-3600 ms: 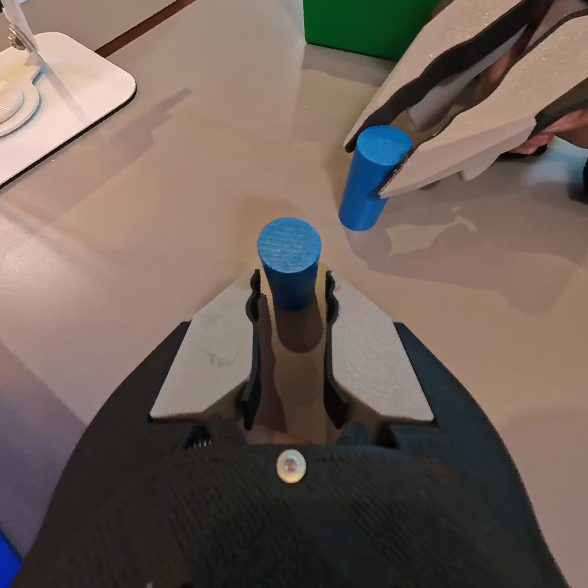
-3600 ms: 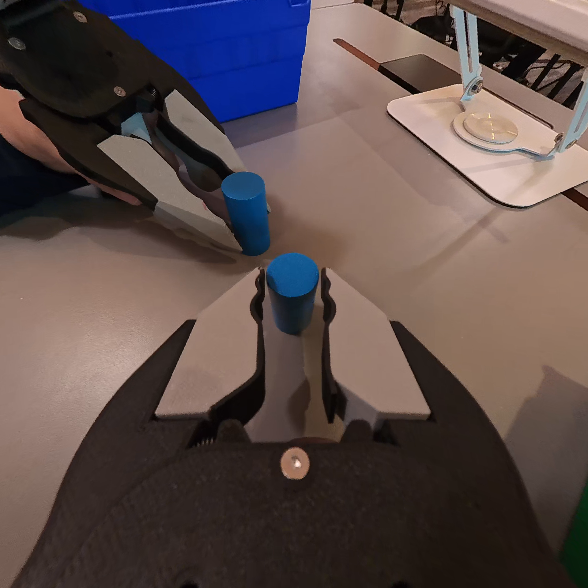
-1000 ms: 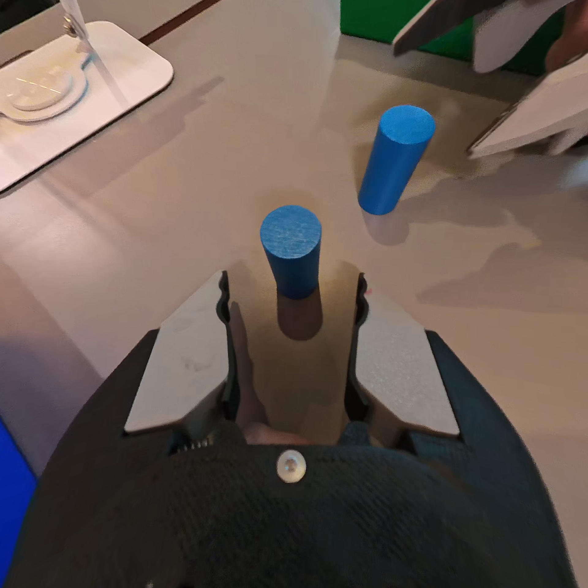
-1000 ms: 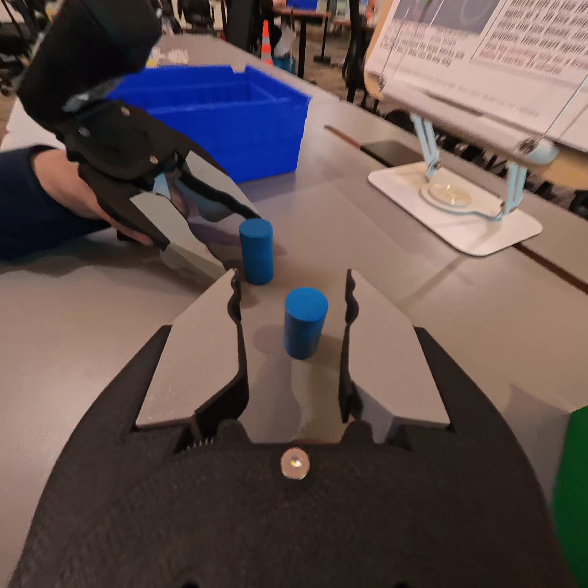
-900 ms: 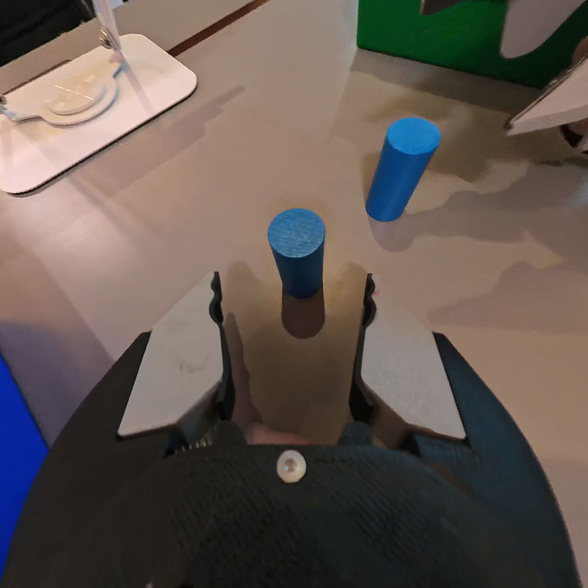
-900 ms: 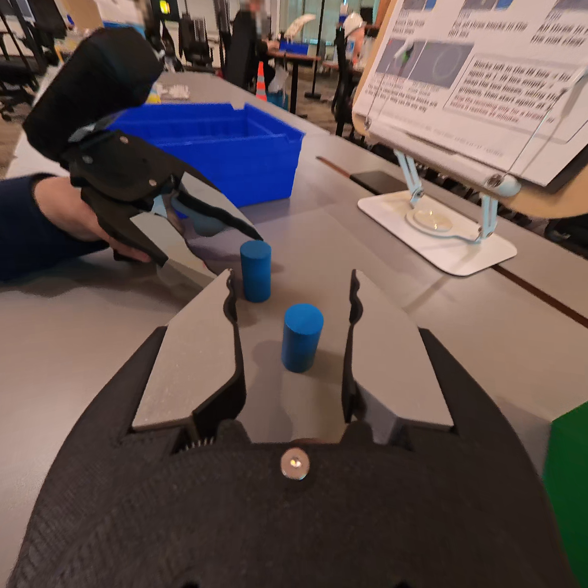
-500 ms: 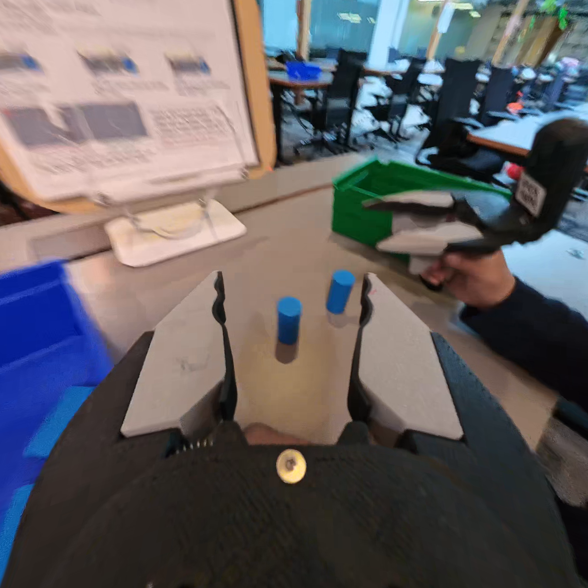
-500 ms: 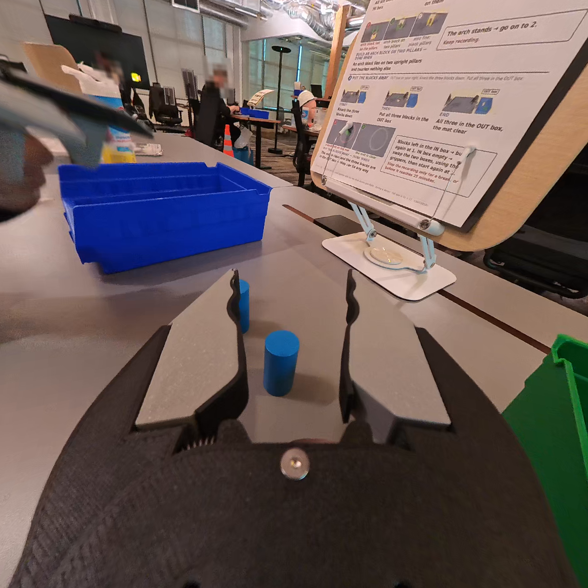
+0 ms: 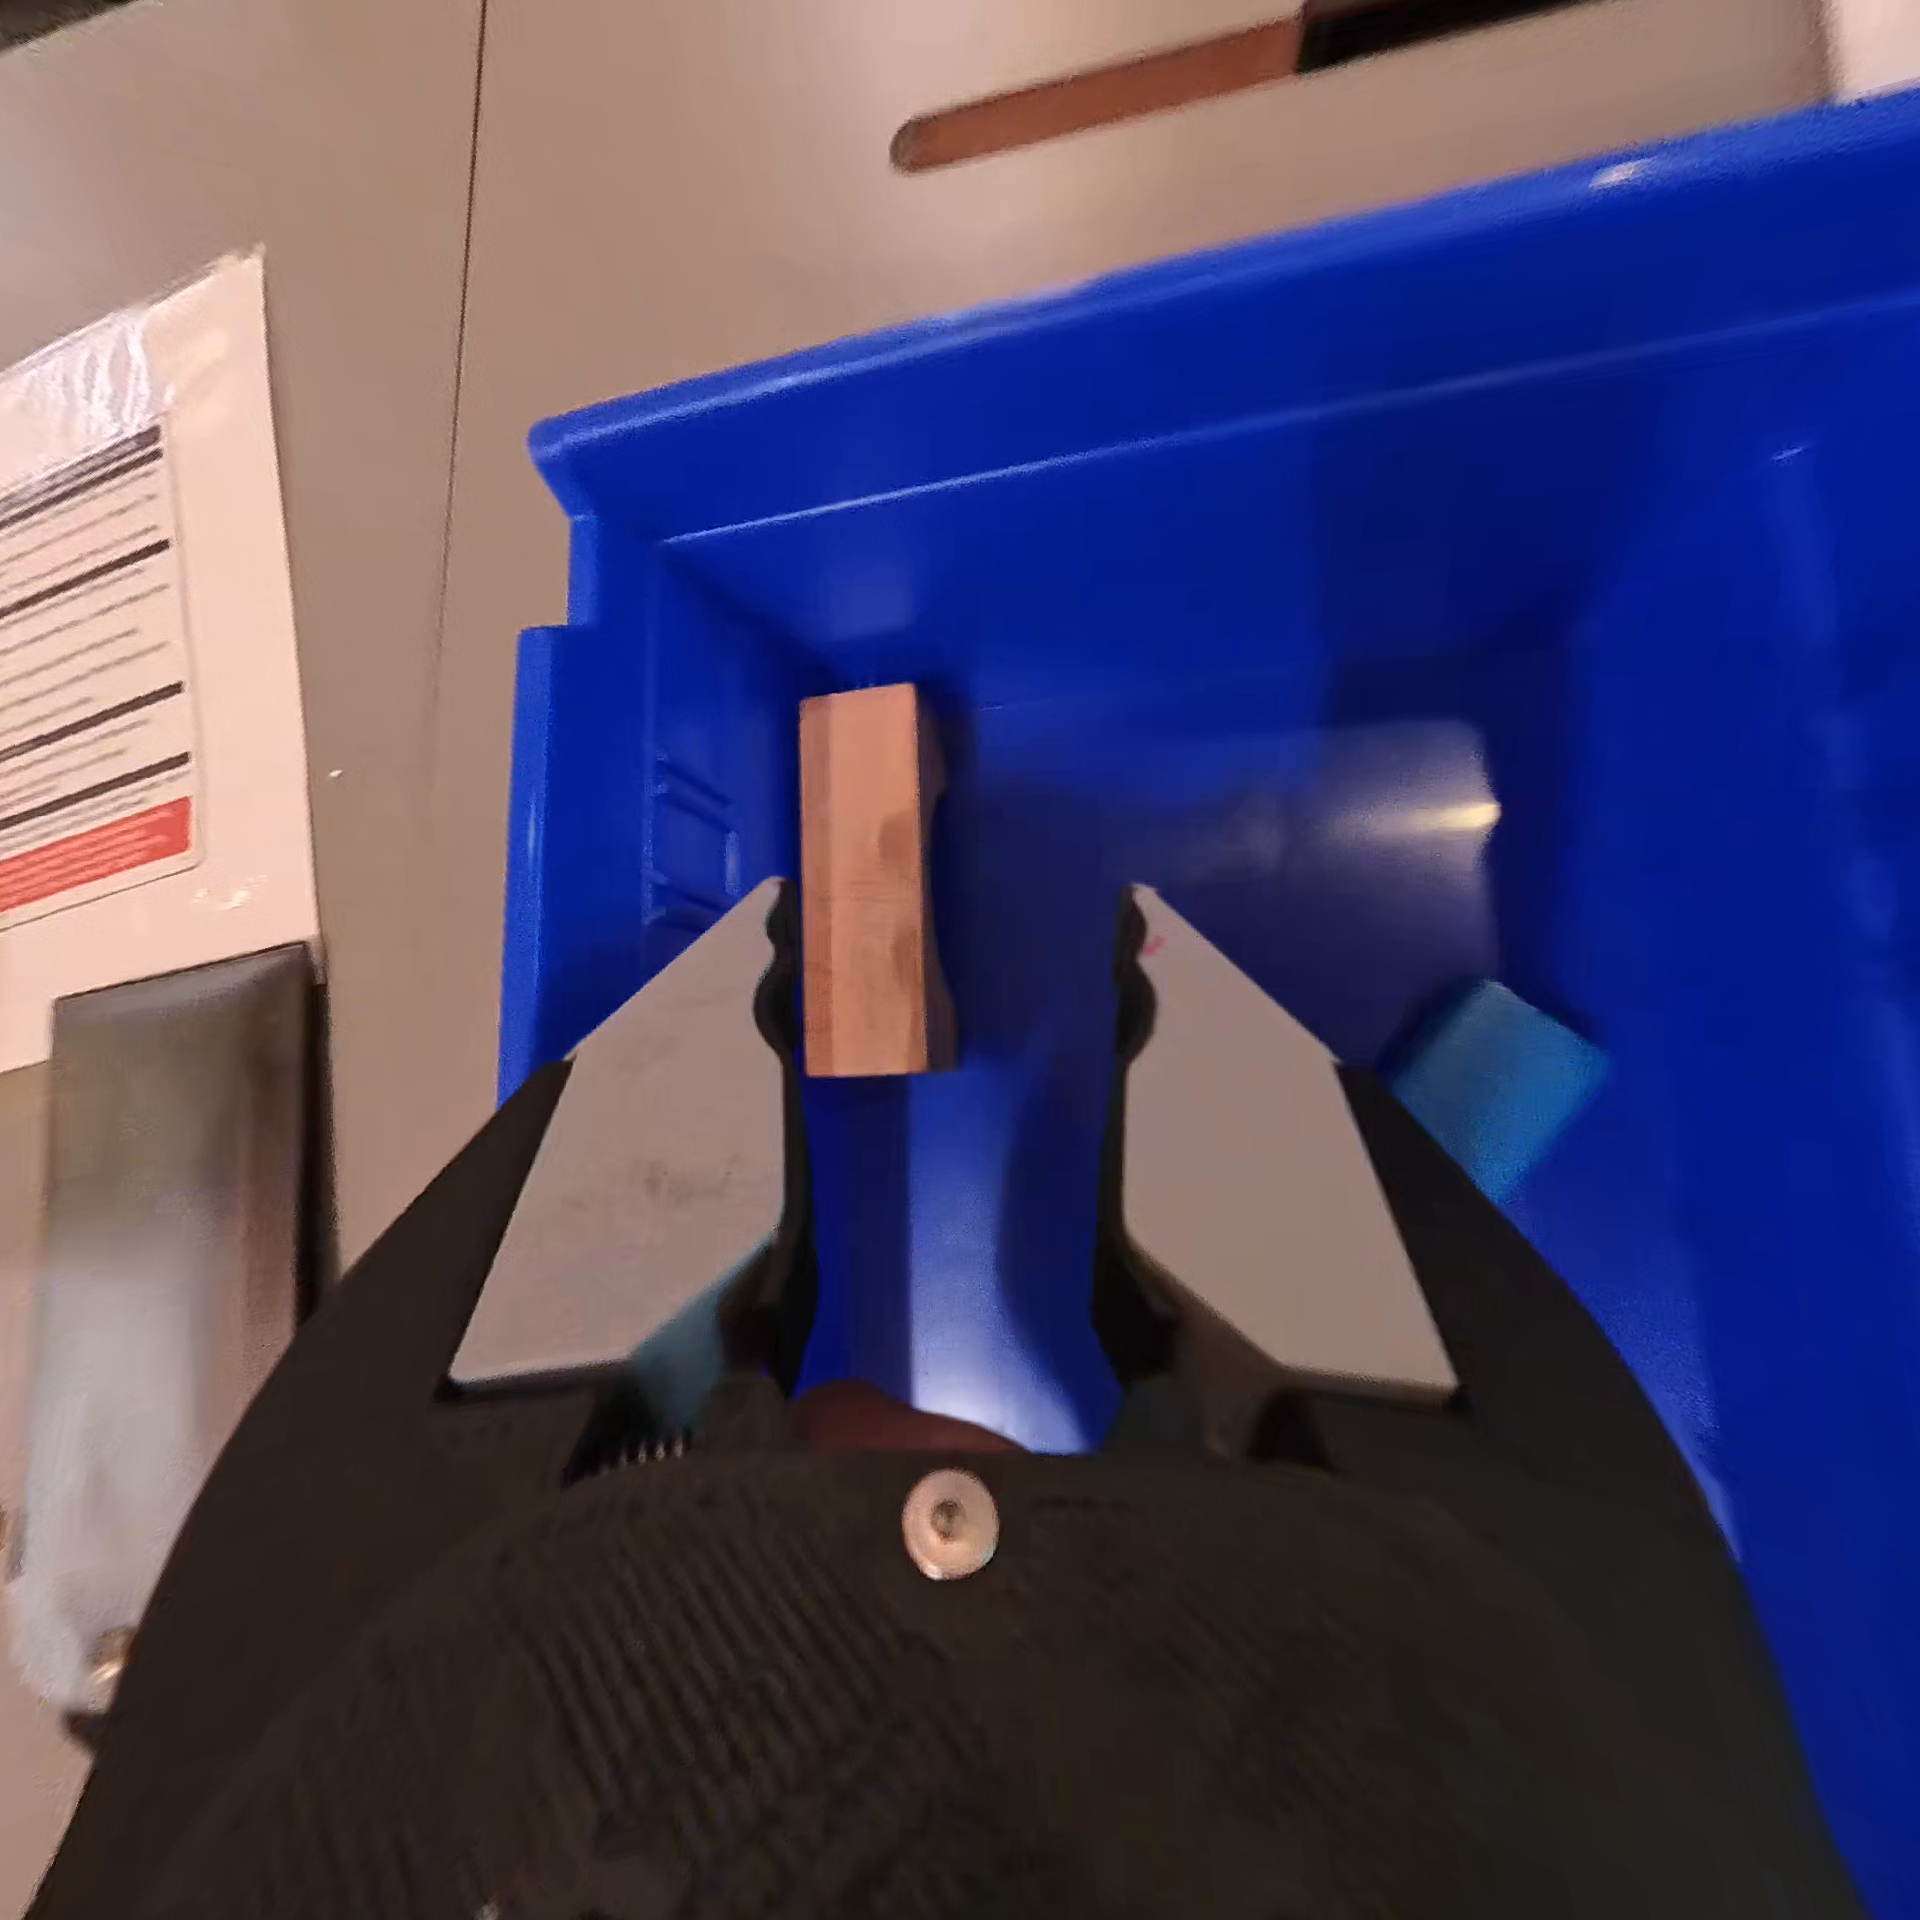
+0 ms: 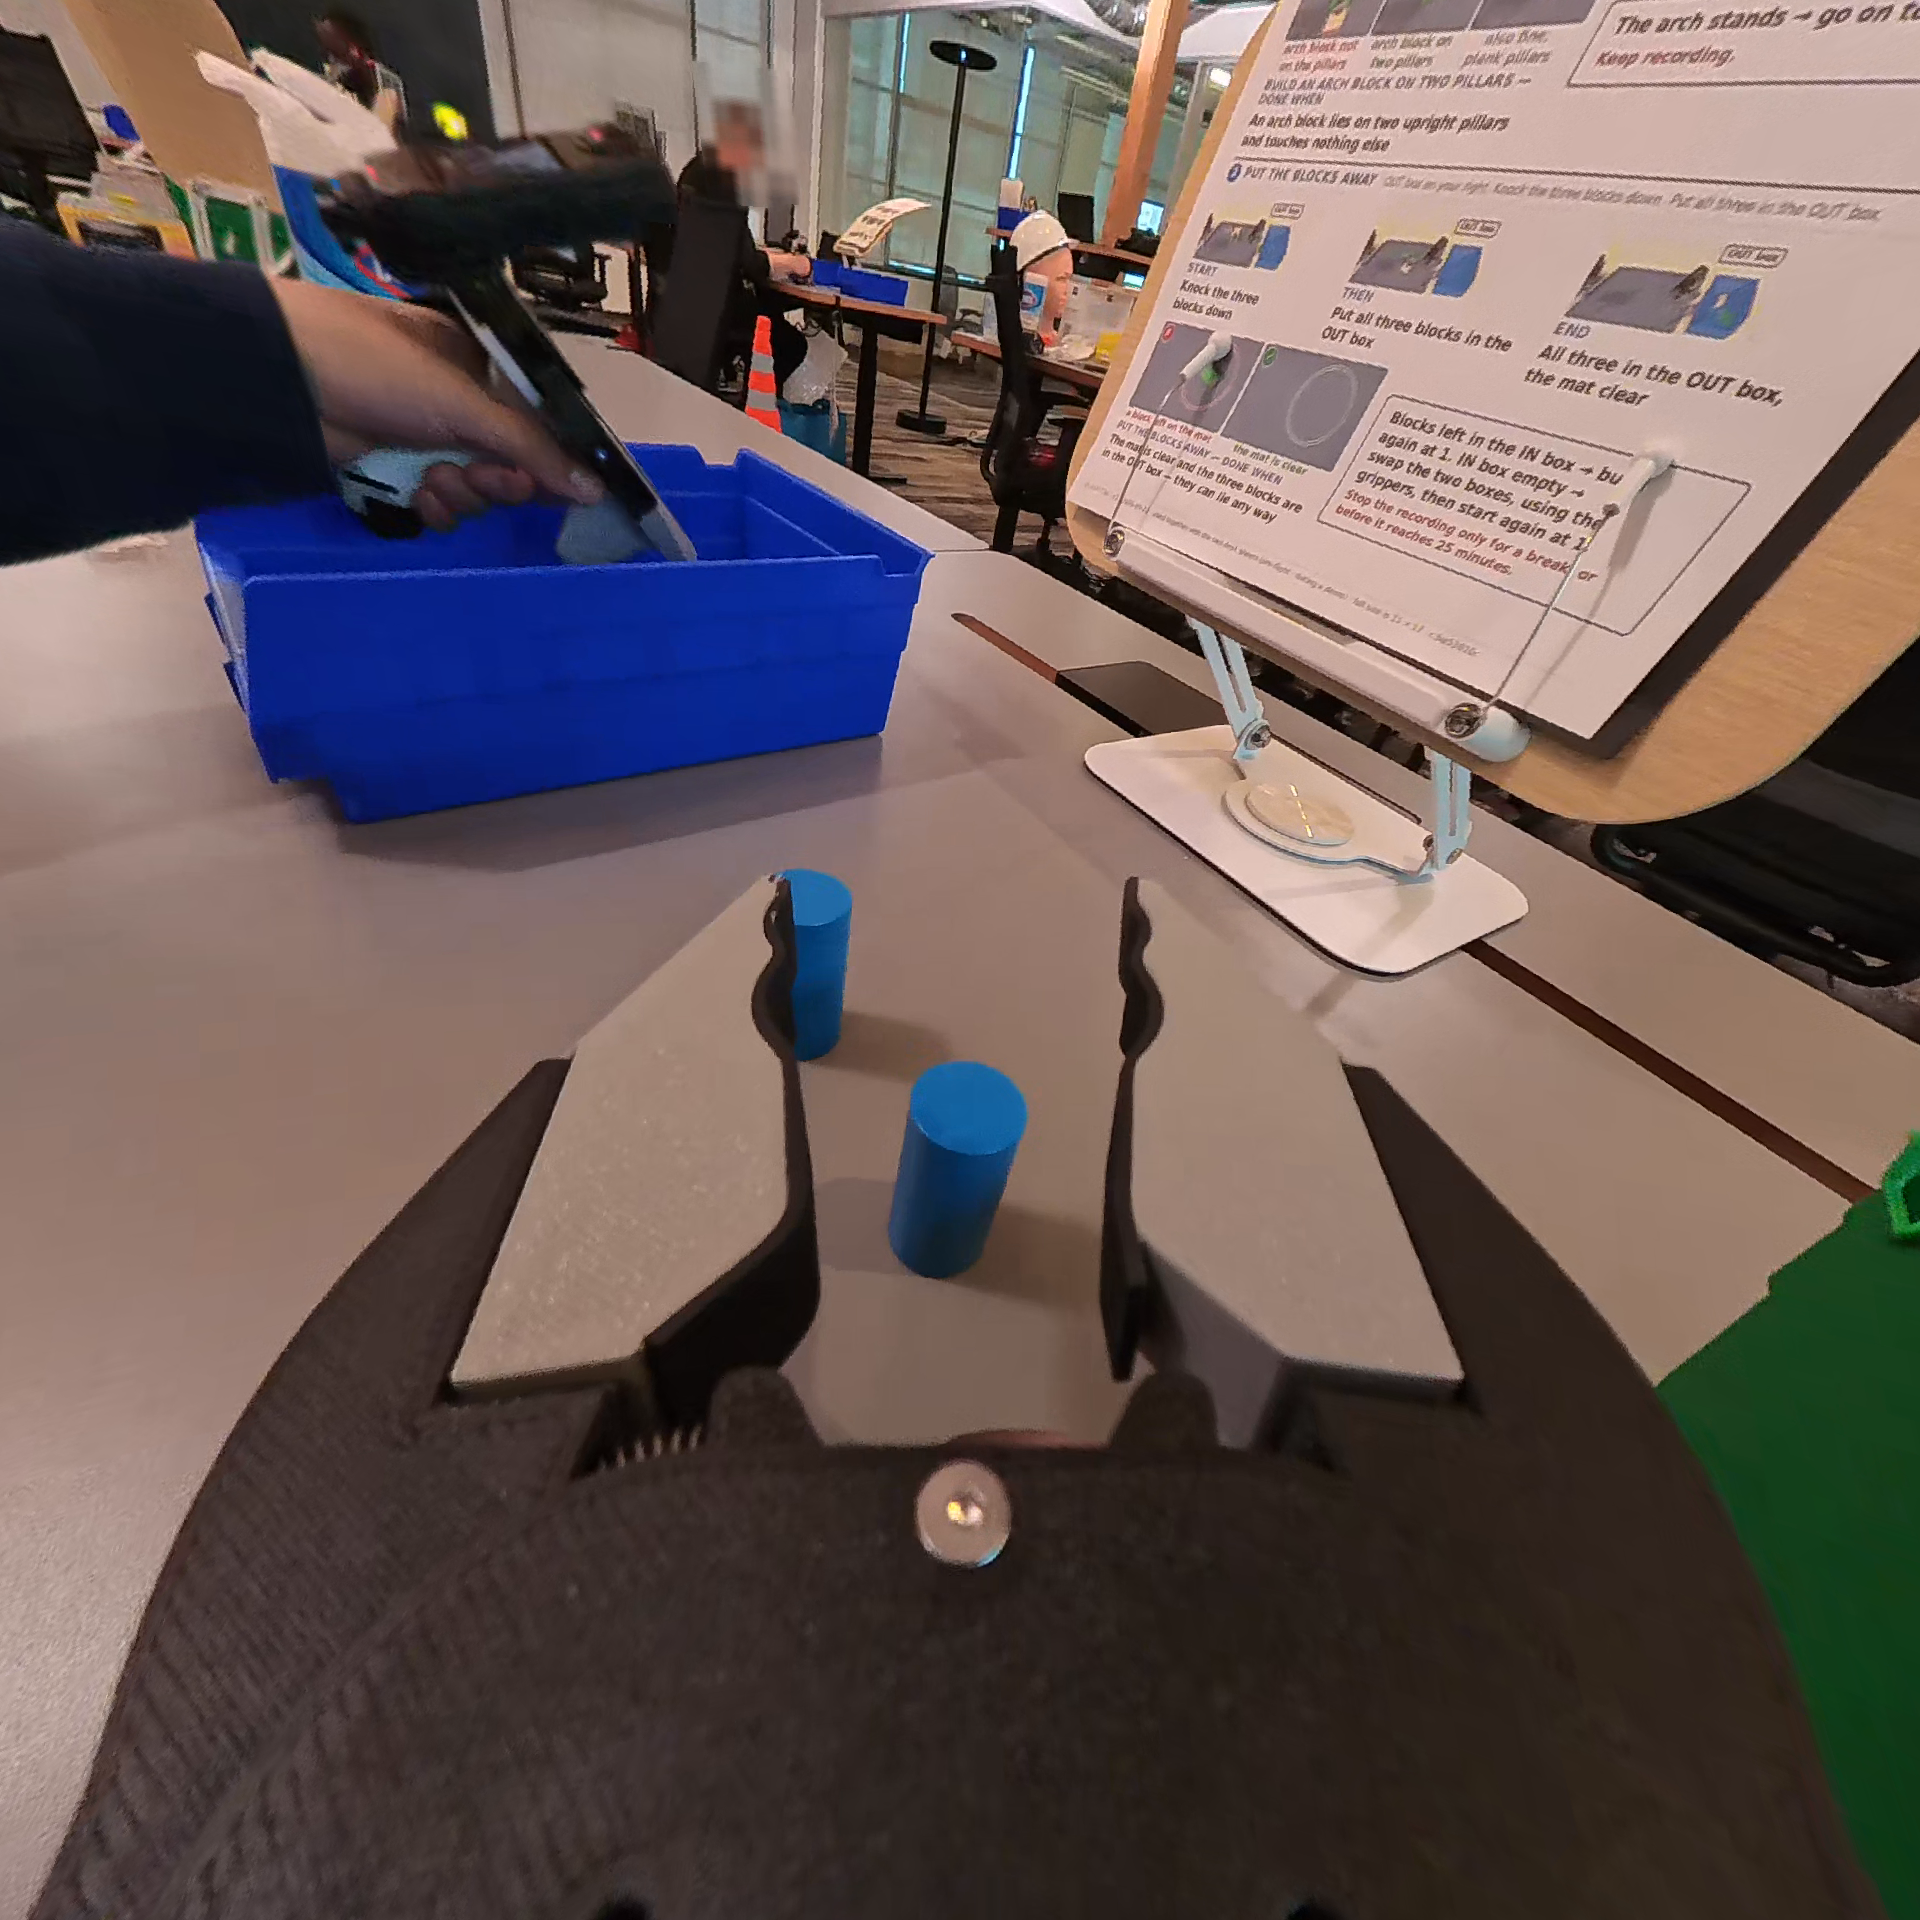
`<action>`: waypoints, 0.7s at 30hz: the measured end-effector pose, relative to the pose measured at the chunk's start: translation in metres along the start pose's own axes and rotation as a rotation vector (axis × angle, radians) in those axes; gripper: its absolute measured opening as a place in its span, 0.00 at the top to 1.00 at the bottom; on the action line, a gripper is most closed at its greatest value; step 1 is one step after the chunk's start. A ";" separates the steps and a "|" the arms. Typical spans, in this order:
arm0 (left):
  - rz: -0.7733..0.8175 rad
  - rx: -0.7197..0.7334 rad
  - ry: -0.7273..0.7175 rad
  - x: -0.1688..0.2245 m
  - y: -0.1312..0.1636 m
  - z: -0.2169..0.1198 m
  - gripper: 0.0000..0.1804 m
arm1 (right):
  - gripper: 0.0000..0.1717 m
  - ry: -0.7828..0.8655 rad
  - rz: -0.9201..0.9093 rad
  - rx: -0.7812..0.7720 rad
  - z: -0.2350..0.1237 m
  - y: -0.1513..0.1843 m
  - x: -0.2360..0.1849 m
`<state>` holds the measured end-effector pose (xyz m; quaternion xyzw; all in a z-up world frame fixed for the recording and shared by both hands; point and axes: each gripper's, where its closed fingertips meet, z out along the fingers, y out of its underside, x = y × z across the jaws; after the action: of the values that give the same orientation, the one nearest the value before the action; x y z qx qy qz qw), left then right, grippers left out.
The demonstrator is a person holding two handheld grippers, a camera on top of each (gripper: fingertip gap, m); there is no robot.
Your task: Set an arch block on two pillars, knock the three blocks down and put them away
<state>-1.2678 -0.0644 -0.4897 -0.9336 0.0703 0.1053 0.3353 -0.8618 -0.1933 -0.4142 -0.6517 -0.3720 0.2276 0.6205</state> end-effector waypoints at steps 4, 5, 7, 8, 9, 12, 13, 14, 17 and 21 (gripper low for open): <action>0.017 -0.148 0.010 0.007 0.017 0.026 0.64 | 0.65 -0.006 0.003 -0.006 0.001 0.001 -0.001; 0.027 -0.162 -0.005 0.005 0.018 0.029 0.55 | 0.65 -0.007 0.002 -0.006 0.001 0.001 -0.001; 0.039 -0.180 -0.029 0.003 0.018 0.031 0.60 | 0.65 -0.013 -0.002 -0.004 0.001 0.000 -0.003; 0.034 -0.188 -0.016 0.004 0.018 0.031 0.59 | 0.66 -0.016 -0.004 -0.002 0.000 -0.001 -0.004; 0.031 -0.192 0.007 0.008 0.018 0.029 0.56 | 0.66 -0.018 -0.007 0.000 0.000 -0.002 -0.005; 0.048 -0.172 0.135 0.026 0.016 0.014 0.70 | 0.66 -0.022 -0.011 0.012 -0.001 -0.006 -0.007; 0.040 -0.166 0.185 0.033 0.015 0.008 0.80 | 0.66 -0.025 -0.009 0.016 -0.001 -0.007 -0.008; 0.038 -0.161 0.188 0.033 0.015 0.006 0.78 | 0.66 -0.028 -0.007 0.019 -0.002 -0.008 -0.008; 0.074 -0.143 0.097 0.025 0.014 0.011 0.59 | 0.66 -0.032 -0.011 0.024 -0.002 -0.010 -0.011; -0.034 -0.129 0.164 0.041 0.012 0.022 0.59 | 0.67 -0.024 -0.016 0.018 -0.002 -0.008 -0.010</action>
<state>-1.2339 -0.0619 -0.5241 -0.9597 0.0748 0.0269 0.2694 -0.8682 -0.2027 -0.4074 -0.6406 -0.3824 0.2337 0.6235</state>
